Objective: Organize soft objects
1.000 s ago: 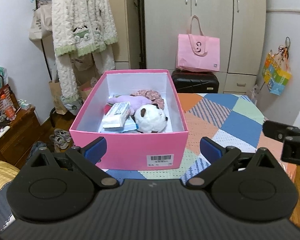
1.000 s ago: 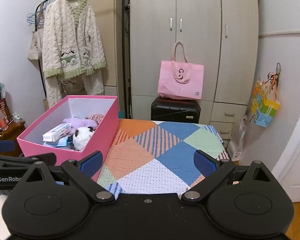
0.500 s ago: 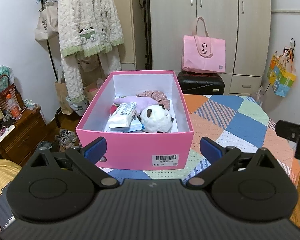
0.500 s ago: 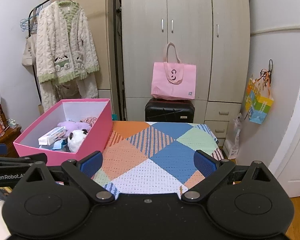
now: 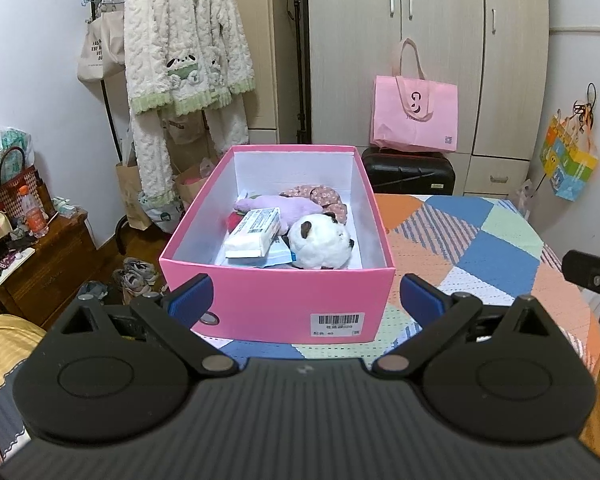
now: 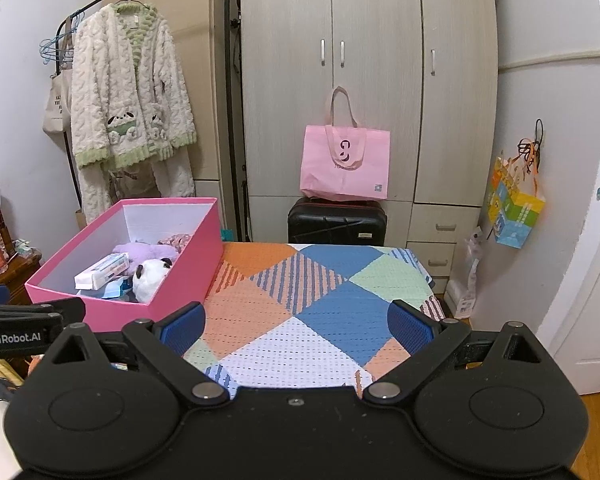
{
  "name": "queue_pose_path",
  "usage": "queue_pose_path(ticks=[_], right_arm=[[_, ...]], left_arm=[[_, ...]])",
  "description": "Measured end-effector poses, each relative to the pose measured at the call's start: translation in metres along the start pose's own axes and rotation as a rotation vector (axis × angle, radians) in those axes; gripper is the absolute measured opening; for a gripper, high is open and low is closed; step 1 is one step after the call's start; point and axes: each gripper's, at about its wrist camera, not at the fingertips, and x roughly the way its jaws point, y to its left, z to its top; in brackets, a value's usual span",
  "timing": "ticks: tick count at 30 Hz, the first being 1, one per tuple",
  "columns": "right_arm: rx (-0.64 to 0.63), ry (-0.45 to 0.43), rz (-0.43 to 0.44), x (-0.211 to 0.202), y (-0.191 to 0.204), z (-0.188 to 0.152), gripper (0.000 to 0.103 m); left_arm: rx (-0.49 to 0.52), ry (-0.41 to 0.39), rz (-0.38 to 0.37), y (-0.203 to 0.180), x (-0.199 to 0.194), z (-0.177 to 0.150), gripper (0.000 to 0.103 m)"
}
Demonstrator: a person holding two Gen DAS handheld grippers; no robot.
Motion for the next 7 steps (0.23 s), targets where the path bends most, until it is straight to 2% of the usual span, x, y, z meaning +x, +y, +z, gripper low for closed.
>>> queue_pose_path(ticks=[7], right_arm=[[0.006,0.004,0.002,0.0021,-0.002,0.0007,0.1]], left_arm=[[0.016,-0.009,0.0,-0.0012,-0.0017,-0.0009,0.102]])
